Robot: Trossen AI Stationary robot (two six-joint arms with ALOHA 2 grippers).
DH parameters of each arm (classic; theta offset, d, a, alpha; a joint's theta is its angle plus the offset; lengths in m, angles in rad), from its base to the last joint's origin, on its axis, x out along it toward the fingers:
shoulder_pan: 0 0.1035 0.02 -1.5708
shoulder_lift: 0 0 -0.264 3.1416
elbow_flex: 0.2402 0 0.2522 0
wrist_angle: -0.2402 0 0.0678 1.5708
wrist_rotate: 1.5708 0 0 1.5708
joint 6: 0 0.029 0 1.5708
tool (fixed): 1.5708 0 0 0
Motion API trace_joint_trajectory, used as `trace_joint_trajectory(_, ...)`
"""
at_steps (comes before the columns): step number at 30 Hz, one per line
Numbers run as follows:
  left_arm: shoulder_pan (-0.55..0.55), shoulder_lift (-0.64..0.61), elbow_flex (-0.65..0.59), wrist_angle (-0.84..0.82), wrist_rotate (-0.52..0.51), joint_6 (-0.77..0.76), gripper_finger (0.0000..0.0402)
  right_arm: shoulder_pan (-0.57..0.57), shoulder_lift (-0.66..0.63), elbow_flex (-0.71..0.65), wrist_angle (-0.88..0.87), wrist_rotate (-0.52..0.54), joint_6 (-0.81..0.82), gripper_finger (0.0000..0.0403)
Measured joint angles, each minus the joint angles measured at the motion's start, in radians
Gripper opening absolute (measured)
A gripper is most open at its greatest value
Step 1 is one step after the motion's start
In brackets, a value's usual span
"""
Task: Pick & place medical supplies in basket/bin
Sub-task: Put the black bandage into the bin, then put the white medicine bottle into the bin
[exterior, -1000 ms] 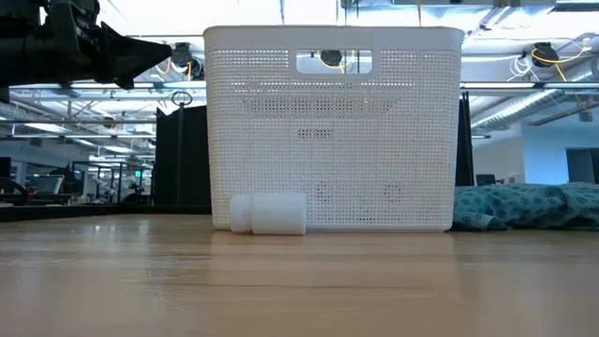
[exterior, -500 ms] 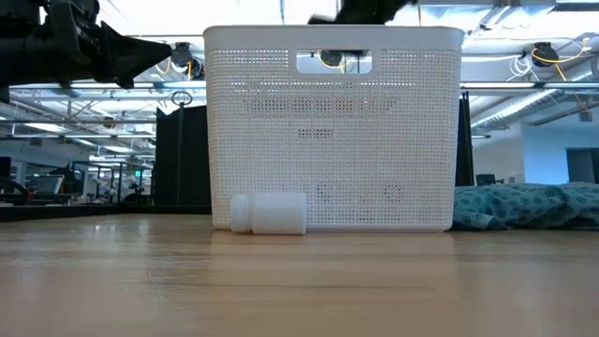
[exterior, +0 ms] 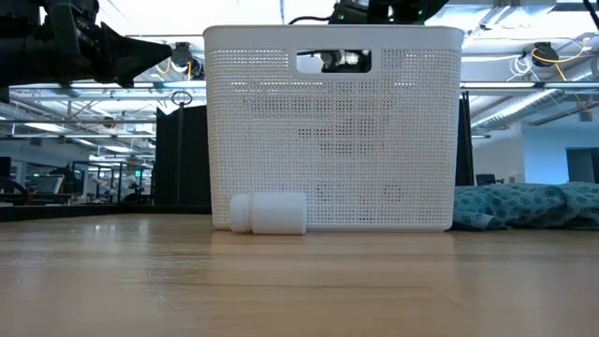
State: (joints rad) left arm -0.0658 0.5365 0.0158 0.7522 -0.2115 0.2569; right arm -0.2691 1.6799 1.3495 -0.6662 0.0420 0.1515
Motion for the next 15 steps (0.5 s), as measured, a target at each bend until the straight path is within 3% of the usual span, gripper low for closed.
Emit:
trace_joint_trajectory(4,0.000,0.000,0.000,0.000,0.000,-0.001,0.0026,0.000,0.003,0.000,0.004,0.046,-0.031,0.0121)
trace_joint_trajectory(11,0.000,0.000,0.000,-0.001,0.000,-0.008,0.0026,0.000,-0.048,0.000,0.005,0.092,0.024,0.0245)
trace_joint_trajectory(15,0.000,0.000,0.000,-0.002,0.000,-0.010,0.0026,0.000,-0.082,0.000,0.003,0.092,0.042,0.0294)
